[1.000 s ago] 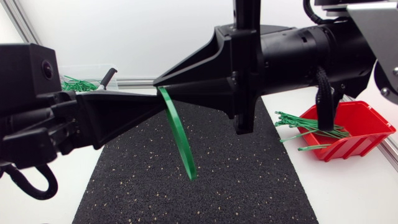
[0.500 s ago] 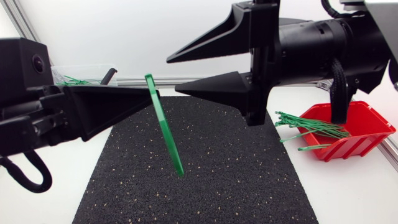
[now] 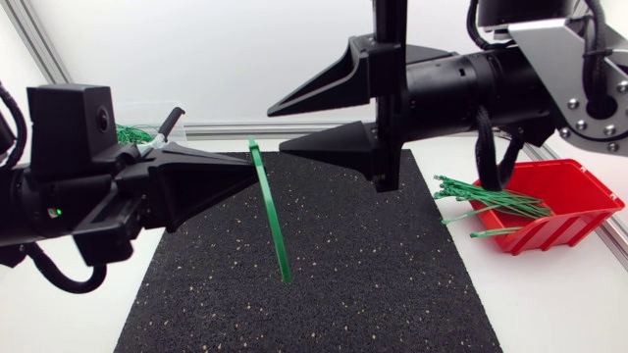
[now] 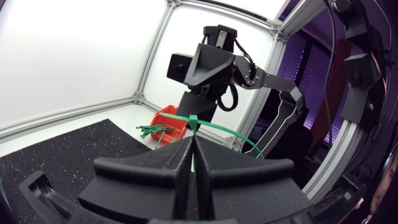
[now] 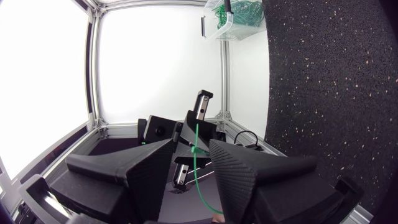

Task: Take a green cable tie from the red box, thread the tail through the head to close it, then place it in the transparent bin on the left.

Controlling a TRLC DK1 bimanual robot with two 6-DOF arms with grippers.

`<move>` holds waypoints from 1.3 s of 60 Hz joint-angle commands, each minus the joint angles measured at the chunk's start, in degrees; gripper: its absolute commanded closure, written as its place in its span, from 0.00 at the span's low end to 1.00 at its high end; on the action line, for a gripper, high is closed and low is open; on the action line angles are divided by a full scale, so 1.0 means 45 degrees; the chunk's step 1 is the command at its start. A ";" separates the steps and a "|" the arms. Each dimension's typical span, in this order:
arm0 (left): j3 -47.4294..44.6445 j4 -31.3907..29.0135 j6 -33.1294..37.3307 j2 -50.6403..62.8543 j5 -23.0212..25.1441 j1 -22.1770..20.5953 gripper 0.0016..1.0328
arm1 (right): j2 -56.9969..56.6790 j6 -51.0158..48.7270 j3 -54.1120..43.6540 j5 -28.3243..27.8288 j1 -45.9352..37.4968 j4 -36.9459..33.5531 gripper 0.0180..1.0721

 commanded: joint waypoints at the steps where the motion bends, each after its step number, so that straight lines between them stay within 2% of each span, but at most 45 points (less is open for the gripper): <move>1: -0.0288 -0.0090 0.1015 0.0055 0.0005 0.0039 0.97 | 0.0508 -0.0700 -0.0007 -0.0119 -0.0111 0.0180 0.57; 22: -0.0640 -0.1438 0.4765 0.0094 -0.1538 -0.0800 0.97 | 0.0703 -0.2732 -0.0417 -0.0665 -0.0053 0.0180 0.57; 35: -0.0718 -0.1692 0.5936 -0.0101 -0.2573 -0.1425 0.97 | 0.1250 -0.3923 -0.0788 -0.1076 -0.0267 0.0082 0.57; 43: -0.0835 -0.1926 0.6913 -0.0238 -0.3667 -0.2050 0.97 | 0.1367 -0.4763 -0.1159 -0.1115 -0.0170 -0.0035 0.57; 54: -0.0913 -0.2043 0.7479 -0.0335 -0.4312 -0.2343 0.97 | 0.1348 -0.5232 -0.1589 -0.1290 0.0006 -0.0035 0.57; 63: -0.0992 -0.2141 0.7772 -0.0335 -0.4663 -0.2558 0.97 | 0.1191 -0.5447 -0.1726 -0.1290 0.0045 -0.0035 0.70; 69: -0.1050 -0.2121 0.7870 -0.0335 -0.4956 -0.2734 0.97 | 0.1094 -0.5447 -0.1726 -0.1290 0.0123 -0.0035 0.72; 78: -0.1148 -0.2141 0.7968 -0.0394 -0.5073 -0.2832 0.97 | 0.1015 -0.5505 -0.1667 -0.1154 0.0162 -0.0035 0.95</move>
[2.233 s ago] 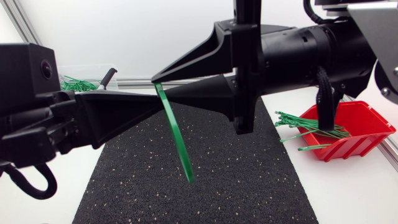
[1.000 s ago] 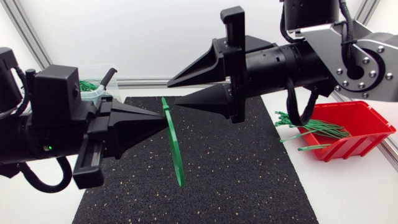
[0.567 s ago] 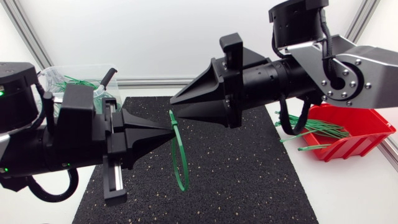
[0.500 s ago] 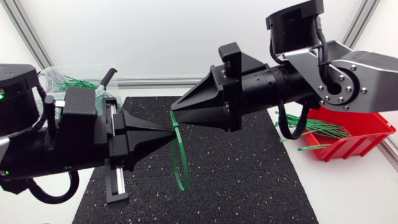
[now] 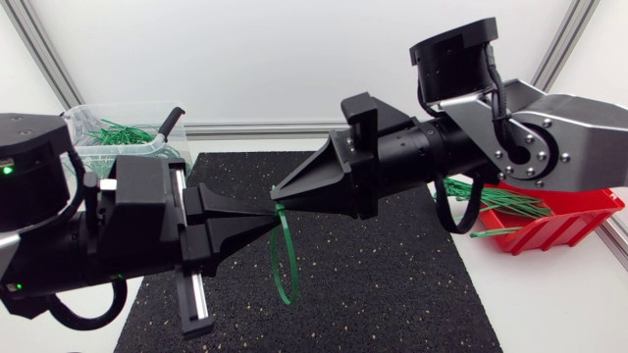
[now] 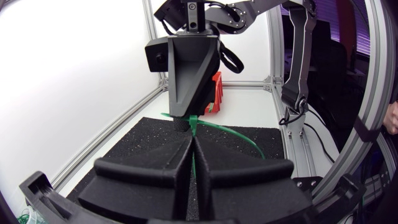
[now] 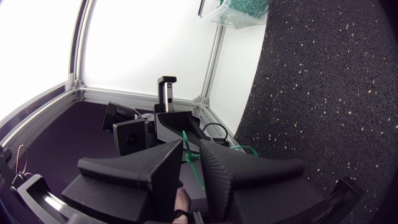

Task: Take a green cable tie from the red box, thread the tail through the head to close it, then place it in the transparent bin on the left.

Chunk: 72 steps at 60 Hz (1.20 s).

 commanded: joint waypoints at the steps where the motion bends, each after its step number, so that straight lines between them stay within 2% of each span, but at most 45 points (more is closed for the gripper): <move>1: -0.0371 -0.0033 0.0391 -0.0209 -0.0114 -0.0160 0.97 | -0.0184 -0.0269 -0.0229 0.0080 0.0119 0.0013 0.94; 14: -0.0449 -0.0228 0.0566 -0.0444 -0.0603 -0.0531 0.97 | -0.0184 -0.0230 0.0005 0.0529 0.0177 -0.0065 0.94; 29: -0.0761 -0.0326 0.1270 -0.0873 -0.3005 -0.2836 0.97 | 0.0558 -0.0308 0.0689 0.0744 -0.0135 -0.0123 0.95; 39: -0.0683 -0.0482 0.1445 -0.1127 -0.4001 -0.3735 0.97 | 0.1007 -0.0367 0.1060 0.1096 -0.0174 -0.0143 0.94; 50: -0.0683 -0.0541 0.1523 -0.1264 -0.4763 -0.4067 0.97 | 0.1066 -0.0484 0.0962 0.1115 -0.0096 -0.0397 0.94; 55: -0.0605 -0.0521 0.1543 -0.1166 -0.4880 -0.3422 0.97 | 0.0695 -0.0836 0.0611 0.1193 -0.0038 -0.0475 0.94; 56: -0.0605 -0.0521 0.1543 -0.1127 -0.4880 -0.3246 0.97 | 0.0636 -0.0933 0.0513 0.1252 -0.0038 -0.0475 0.91; 60: -0.0625 -0.0463 0.1563 -0.1127 -0.4841 -0.2504 0.97 | 0.0402 -0.1402 0.0142 0.1682 -0.0018 -0.0475 0.67; 65: -0.0586 -0.0521 0.1543 -0.1049 -0.4626 -0.1391 0.97 | 0.0187 -0.2476 -0.0425 0.2932 0.0099 -0.0455 0.43; 72: -0.0273 -0.0541 0.1348 -0.0405 -0.4587 0.0367 0.97 | 0.0167 -0.4195 -0.1050 0.5471 0.0490 -0.0377 0.12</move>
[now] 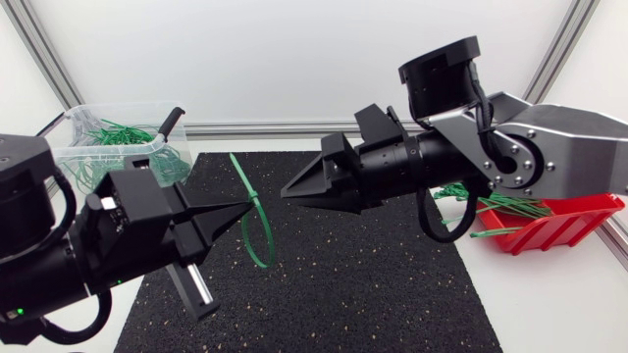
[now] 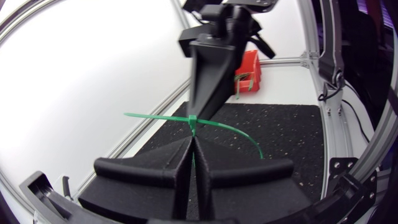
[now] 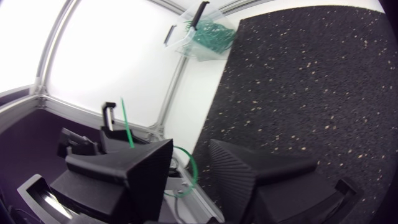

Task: Take a green cable tie from the red box, thread the tail through the head to close it, then place it in the transparent bin on the left.

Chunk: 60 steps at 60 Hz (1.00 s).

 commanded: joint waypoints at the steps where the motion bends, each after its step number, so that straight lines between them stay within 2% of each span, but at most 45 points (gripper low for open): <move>1: 0.0267 -0.0050 0.0016 0.0626 0.0066 0.1306 0.97 | -0.0071 -0.1573 -0.0724 0.1208 0.0334 0.0021 0.10; 7: 0.0970 -0.0128 -0.0218 0.1622 0.0066 0.3377 0.97 | 0.0086 -0.2472 -0.1017 0.2672 0.0295 0.0353 0.07; 12: 0.1751 -0.0187 -0.0589 0.2384 0.0066 0.4861 0.97 | 0.0222 -0.2843 -0.1115 0.3219 0.0081 0.0529 0.07; 17: 0.2884 -0.0421 -0.0843 0.3575 0.0105 0.6736 0.97 | 0.0203 -0.3351 -0.1252 0.4157 0.0002 0.0900 0.04; 24: 0.4290 -0.0636 -0.1214 0.4727 0.0222 0.8396 0.97 | 0.0027 -0.3956 -0.1389 0.5270 -0.0115 0.1369 0.04; 35: 0.6771 -0.0109 -0.1995 0.6427 0.0183 1.0838 0.97 | -0.0520 -0.5206 -0.1818 0.7340 0.0061 0.2072 0.04; 46: 0.9525 -0.0050 -0.3460 0.8028 0.0183 1.2810 0.97 | -0.1281 -0.5733 -0.2365 0.8415 0.0549 0.2365 0.04; 51: 1.0775 -0.0324 -0.3812 0.9005 0.0183 1.3298 0.97 | -0.1614 -0.5772 -0.2541 0.8610 0.0686 0.2345 0.04; 57: 1.1946 -0.0968 -0.3851 1.0431 -0.0149 1.3416 0.97 | -0.1946 -0.5772 -0.2678 0.8668 0.0706 0.2306 0.04; 60: 1.2767 -0.1886 -0.3792 1.1427 -0.0364 1.3435 0.97 | -0.2121 -0.5772 -0.2756 0.8688 0.0706 0.2189 0.04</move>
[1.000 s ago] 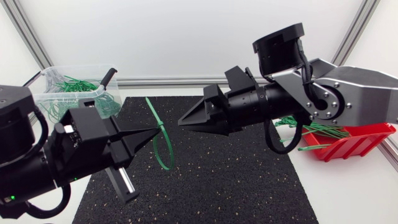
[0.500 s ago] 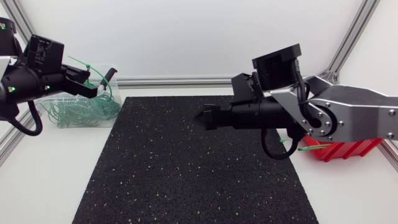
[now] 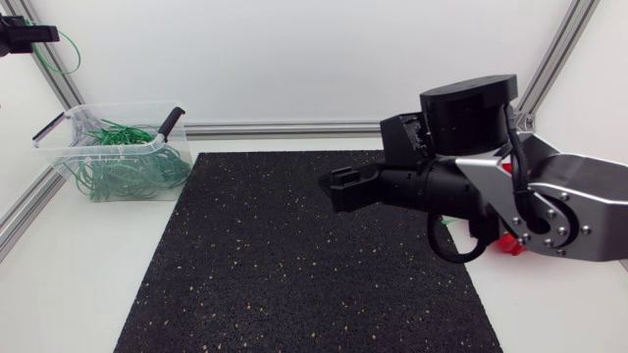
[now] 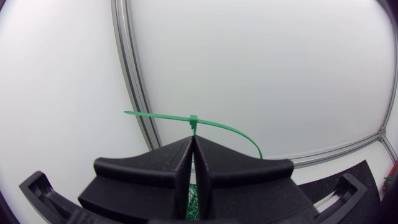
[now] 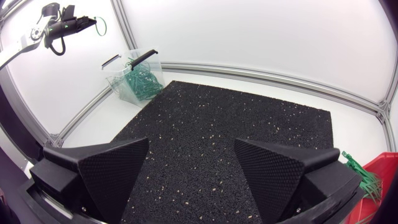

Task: Take a green cable tie from the red box, thread the tail through the head to close it, then place it in the transparent bin on the left.

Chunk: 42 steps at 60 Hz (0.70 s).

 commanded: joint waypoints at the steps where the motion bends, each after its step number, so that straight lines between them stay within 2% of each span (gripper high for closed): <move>1: 0.1373 -0.1291 -0.0276 0.1942 -0.0291 0.0059 0.97 | -0.0441 -0.0216 -0.0439 0.0193 0.0094 -0.0099 0.04; 8: 0.2369 -0.2521 0.0154 0.3837 -0.1053 -0.0137 0.89 | -0.0851 -0.0235 -0.0634 0.0271 0.0094 -0.0353 0.04; 10: 0.2448 -0.2658 0.0330 0.4169 -0.1365 -0.0234 0.79 | -0.0988 -0.0333 -0.0712 0.0349 0.0094 -0.0372 0.04; 12: 0.2545 -0.2834 0.0603 0.4501 -0.1736 -0.0332 0.63 | -0.1125 -0.0353 -0.0771 0.0388 0.0094 -0.0411 0.04; 17: 0.2467 -0.2834 0.0681 0.4774 -0.2381 -0.0352 0.06 | -0.1476 -0.0470 -0.0869 0.0427 0.0035 -0.0646 0.04; 18: 0.2428 -0.2834 0.0720 0.4794 -0.2440 -0.0352 0.02 | -0.1554 -0.0528 -0.0908 0.0447 -0.0004 -0.0646 0.04; 25: 0.1627 -0.2912 0.0896 0.4384 -0.2459 -0.0449 0.03 | -0.2101 -0.0763 -0.1005 0.0506 -0.0434 -0.0997 0.04; 31: 0.0162 -0.2619 0.0994 0.2978 -0.2440 -0.0605 0.03 | -0.2531 -0.1212 -0.1181 0.0896 -0.1117 -0.1173 0.04; 42: -0.3373 -0.0568 0.1092 -0.0226 -0.2322 -0.0918 0.03 | -0.3586 -0.1681 -0.1474 0.1013 -0.2465 -0.1661 0.04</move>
